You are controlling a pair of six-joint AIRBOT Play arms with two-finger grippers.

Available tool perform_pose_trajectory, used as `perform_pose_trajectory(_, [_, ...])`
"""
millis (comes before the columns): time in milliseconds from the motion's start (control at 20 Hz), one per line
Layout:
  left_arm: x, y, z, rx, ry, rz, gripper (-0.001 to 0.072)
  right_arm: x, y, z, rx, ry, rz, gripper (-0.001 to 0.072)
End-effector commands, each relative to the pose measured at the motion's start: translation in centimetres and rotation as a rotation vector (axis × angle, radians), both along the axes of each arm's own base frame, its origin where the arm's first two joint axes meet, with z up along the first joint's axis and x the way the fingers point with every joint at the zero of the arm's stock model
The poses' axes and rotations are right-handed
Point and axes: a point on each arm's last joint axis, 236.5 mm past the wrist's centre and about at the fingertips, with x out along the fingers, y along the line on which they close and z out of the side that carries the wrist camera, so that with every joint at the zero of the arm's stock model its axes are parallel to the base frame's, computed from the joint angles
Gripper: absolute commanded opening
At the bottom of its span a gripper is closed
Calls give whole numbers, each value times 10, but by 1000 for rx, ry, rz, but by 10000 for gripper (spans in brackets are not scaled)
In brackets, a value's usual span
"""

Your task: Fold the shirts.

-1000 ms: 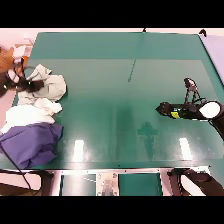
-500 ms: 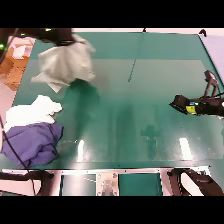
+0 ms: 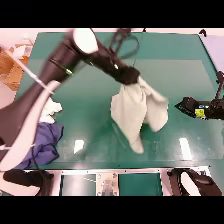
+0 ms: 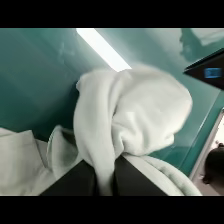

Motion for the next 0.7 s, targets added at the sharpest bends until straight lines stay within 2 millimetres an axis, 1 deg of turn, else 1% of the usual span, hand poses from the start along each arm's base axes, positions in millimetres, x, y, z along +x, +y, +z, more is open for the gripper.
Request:
perform_pose_trajectory(0, [-8,-16,-67,62,112,8,720,-7,2,-2,12,29,2,394])
perform_pose_trajectory(50, [-6,-6,-69,78,144,27,720,-7,-3,-2,12,29,-13,431])
perform_pose_trajectory(100, [-5,13,-66,108,175,22,720,-7,-12,-2,13,31,-46,431])
perform_pose_trajectory(150, [-5,36,-62,151,217,11,720,-9,-25,-5,19,47,-92,432])
perform_pose_trajectory(200, [-7,65,-58,200,277,6,720,-14,-37,-11,31,85,-131,458])
perform_pose_trajectory(250, [-10,91,-56,242,352,20,720,-22,-47,-22,49,143,-158,499])
perform_pose_trajectory(300, [-16,116,-57,281,431,33,720,-29,-55,-34,67,191,-177,499])
perform_pose_trajectory(350, [-20,130,-59,306,486,50,720,-34,-60,-46,88,228,-202,499])
perform_pose_trajectory(400, [-26,138,-63,324,520,51,720,-39,-60,-62,109,269,-217,498])
perform_pose_trajectory(450, [-36,140,-67,332,541,49,720,-44,-56,-78,128,306,-222,498])
perform_pose_trajectory(500, [-54,137,-75,342,553,33,720,-50,-48,-96,163,338,-217,496])
perform_pose_trajectory(550, [-74,135,-87,350,562,17,720,-53,-40,-111,199,353,-206,495])
perform_pose_trajectory(600, [-101,135,-104,360,584,20,720,-54,-28,-125,252,362,-196,488])
perform_pose_trajectory(650, [-129,136,-125,368,607,34,720,-54,-18,-134,300,365,-180,488])
